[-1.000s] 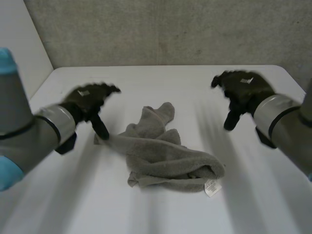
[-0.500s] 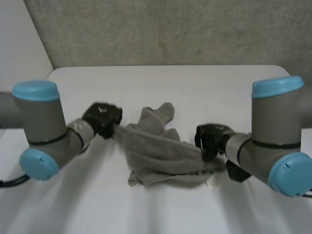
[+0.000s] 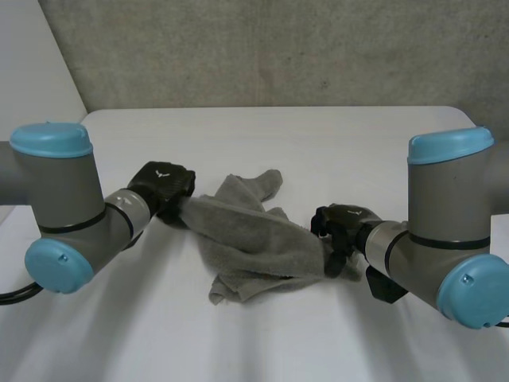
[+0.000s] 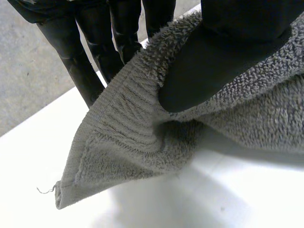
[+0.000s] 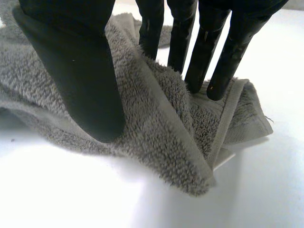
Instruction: Fold the towel.
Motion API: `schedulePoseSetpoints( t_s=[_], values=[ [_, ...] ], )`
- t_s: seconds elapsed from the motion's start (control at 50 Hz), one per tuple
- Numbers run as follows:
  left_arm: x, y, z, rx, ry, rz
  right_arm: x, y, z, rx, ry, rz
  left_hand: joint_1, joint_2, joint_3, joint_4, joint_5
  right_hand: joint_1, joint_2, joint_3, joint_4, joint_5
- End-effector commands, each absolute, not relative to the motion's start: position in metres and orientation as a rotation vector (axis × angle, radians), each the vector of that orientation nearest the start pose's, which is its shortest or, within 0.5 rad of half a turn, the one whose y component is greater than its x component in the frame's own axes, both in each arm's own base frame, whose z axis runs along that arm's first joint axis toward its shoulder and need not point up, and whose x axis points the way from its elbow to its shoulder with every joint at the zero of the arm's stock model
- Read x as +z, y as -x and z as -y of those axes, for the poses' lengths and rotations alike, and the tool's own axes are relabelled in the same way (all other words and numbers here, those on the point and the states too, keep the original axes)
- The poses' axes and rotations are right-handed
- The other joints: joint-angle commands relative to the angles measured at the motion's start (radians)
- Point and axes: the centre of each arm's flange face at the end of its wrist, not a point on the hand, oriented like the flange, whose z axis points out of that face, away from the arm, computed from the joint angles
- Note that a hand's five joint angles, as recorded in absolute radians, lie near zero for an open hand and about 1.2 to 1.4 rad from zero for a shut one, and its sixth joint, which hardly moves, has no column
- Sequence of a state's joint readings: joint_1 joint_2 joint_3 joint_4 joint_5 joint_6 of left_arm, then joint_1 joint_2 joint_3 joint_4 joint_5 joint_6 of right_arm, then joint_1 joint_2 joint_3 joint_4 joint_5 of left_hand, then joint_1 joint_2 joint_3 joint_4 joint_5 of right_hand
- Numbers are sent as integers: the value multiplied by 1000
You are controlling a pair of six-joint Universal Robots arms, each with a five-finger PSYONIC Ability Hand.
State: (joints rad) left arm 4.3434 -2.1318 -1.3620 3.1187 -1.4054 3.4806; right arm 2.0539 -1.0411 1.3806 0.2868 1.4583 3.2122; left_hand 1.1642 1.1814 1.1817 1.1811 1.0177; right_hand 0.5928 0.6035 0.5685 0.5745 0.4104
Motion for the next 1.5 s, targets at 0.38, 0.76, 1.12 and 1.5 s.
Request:
schedulePoseSetpoints(
  t_s=[0.38, 0.76, 1.12, 1.5],
  values=[
    [371, 289, 382, -2748, -654, -1523, 359, -332, 320, -2588, 793, -1389, 232, 215, 215, 215, 204, 804, 793, 828, 822, 811],
    [217, 256, 343, -2174, -870, -2120, 216, -320, 298, -2087, 1186, -1944, 232, 215, 215, 215, 204, 804, 793, 828, 822, 811],
    [168, 255, 283, -1843, -1276, -2047, 148, -304, 284, -1668, 1094, -2259, 232, 215, 215, 215, 204, 218, 207, 242, 236, 226],
    [186, 249, 280, -1875, -1242, -2025, 138, -251, 322, -1600, 742, -2434, 232, 215, 215, 215, 204, -73, -84, -49, -55, -65]
  ],
)
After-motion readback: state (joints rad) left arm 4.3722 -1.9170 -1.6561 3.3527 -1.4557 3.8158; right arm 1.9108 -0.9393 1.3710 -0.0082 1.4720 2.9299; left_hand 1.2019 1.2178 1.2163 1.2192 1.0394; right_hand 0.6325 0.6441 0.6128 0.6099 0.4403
